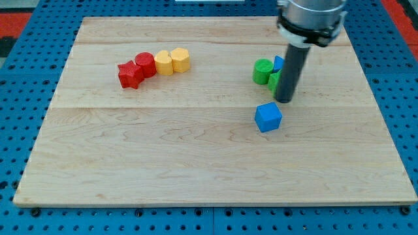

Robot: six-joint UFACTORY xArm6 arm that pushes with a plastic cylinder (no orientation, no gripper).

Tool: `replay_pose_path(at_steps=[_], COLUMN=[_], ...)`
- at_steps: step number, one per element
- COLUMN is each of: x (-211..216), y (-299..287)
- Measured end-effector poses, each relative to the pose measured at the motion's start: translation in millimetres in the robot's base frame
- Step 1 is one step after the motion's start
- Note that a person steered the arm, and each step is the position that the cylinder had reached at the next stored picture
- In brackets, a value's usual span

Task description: Push the green star diagonally to the bottom right of the yellow hexagon

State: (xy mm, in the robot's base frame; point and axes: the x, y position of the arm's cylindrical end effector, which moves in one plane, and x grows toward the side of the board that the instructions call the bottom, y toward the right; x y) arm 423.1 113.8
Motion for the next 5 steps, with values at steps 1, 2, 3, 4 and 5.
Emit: replay_pose_path(at_steps=[1, 2, 3, 4, 5], x=[2.8, 14.5, 5.6, -19.6, -26.5], y=[-17.4, 25.3, 52.0, 23.8, -21.2])
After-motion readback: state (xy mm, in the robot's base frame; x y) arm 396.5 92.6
